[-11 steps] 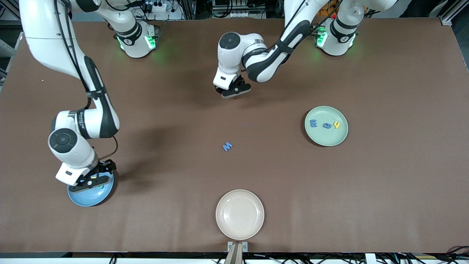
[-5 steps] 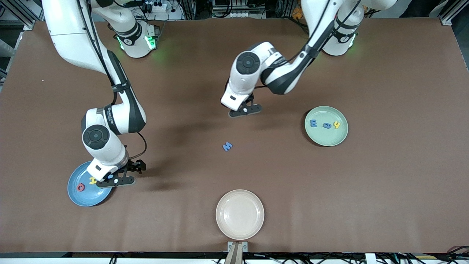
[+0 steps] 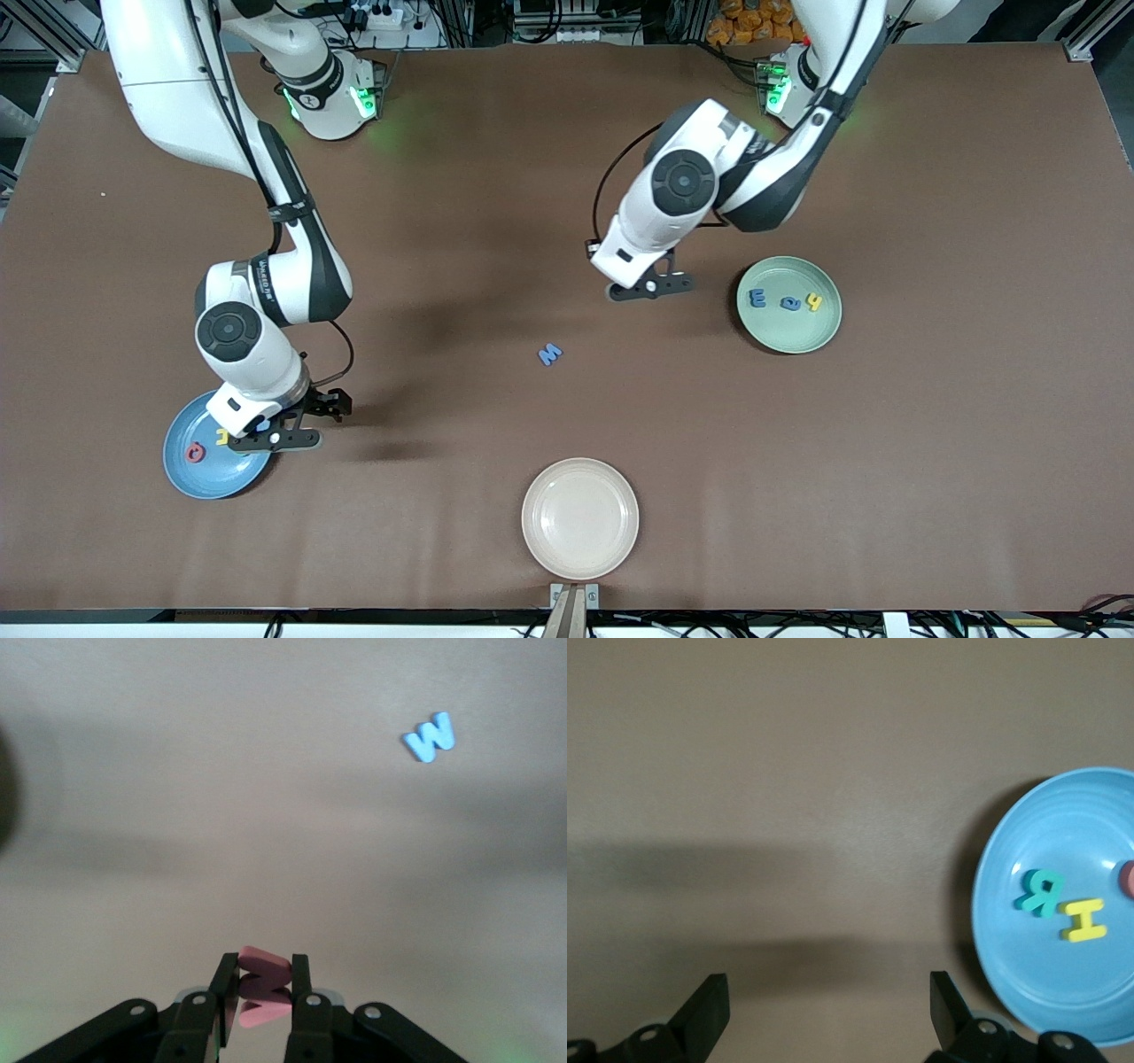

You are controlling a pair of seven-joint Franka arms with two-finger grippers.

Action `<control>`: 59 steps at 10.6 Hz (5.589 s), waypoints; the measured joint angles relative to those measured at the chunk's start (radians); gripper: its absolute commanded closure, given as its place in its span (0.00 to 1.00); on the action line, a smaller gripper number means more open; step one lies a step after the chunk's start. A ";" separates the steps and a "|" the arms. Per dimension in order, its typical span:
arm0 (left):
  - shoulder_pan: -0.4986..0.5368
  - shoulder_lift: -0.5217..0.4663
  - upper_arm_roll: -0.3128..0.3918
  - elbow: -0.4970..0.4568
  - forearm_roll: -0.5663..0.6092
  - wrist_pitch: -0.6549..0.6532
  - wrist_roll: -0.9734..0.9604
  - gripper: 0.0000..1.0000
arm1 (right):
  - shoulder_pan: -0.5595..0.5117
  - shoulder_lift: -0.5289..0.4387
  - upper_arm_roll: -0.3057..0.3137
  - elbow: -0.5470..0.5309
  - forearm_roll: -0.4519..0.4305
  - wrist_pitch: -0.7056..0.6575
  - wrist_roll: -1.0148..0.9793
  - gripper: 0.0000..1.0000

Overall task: Sort uppercase to blue plate, lowercase to green plate
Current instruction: 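Carry the w to the green plate while the right gripper reaches W, then release the w on the green plate while the right gripper grasps W, then place the blue W on the blue plate while the left gripper withdraws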

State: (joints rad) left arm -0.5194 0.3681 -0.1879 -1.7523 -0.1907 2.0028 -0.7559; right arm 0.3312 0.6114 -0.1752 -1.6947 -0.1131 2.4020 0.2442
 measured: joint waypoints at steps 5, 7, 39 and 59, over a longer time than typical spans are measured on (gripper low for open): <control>0.058 -0.052 0.088 -0.001 -0.001 -0.163 0.168 0.89 | 0.127 0.009 0.019 0.050 0.034 -0.043 0.379 0.00; 0.060 -0.058 0.148 -0.009 -0.001 -0.197 0.239 0.90 | 0.145 0.029 0.048 0.088 0.153 -0.048 0.487 0.00; 0.060 -0.019 0.384 -0.520 0.016 0.256 0.599 0.40 | 0.393 0.332 0.108 0.416 0.281 -0.175 1.150 1.00; 0.293 -0.291 0.399 -0.306 0.012 -0.082 0.807 0.00 | -0.099 0.298 -0.002 0.517 0.268 -0.330 -0.008 1.00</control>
State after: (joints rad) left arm -0.2266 0.0768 0.2106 -2.0585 -0.1786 1.9205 0.0508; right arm 0.2322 0.9094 -0.1774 -1.1781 0.1550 2.0718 0.2365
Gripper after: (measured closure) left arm 0.000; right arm 0.652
